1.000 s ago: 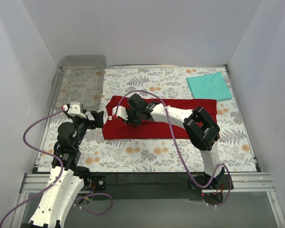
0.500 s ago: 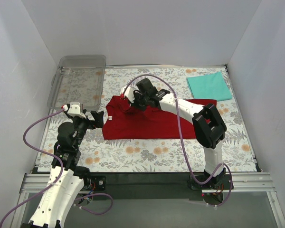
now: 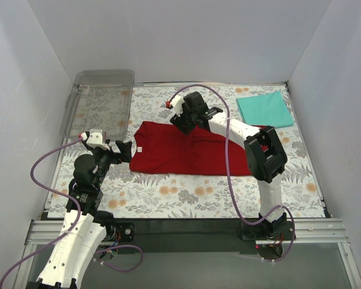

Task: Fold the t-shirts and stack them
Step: Fold the tshirt

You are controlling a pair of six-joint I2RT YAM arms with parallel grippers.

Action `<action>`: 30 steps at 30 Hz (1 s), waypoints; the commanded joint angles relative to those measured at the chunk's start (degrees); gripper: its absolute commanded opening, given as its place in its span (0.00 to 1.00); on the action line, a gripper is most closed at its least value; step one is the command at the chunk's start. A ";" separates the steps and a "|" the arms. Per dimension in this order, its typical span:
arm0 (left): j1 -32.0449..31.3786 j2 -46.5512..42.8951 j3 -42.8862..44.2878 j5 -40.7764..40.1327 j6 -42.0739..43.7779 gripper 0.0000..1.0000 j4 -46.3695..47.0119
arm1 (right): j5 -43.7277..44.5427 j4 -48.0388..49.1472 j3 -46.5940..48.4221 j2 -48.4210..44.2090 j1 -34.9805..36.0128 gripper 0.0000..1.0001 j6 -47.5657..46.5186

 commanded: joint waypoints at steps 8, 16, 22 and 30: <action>0.33 4.94 0.31 7.94 -0.21 0.85 0.40 | -8.00 -1.59 -2.97 -10.07 -6.96 0.56 0.74; 0.33 20.91 3.90 20.43 -8.19 0.83 0.31 | -25.91 -11.11 -22.47 -30.19 -26.88 0.57 -7.10; 0.24 31.65 7.33 21.85 -11.55 0.77 -2.06 | -25.84 -15.24 -35.40 -40.22 -46.14 0.56 -6.92; 0.24 37.38 9.36 14.72 -10.93 0.74 -6.98 | -22.67 -15.95 -44.28 -40.33 -58.30 0.52 -8.76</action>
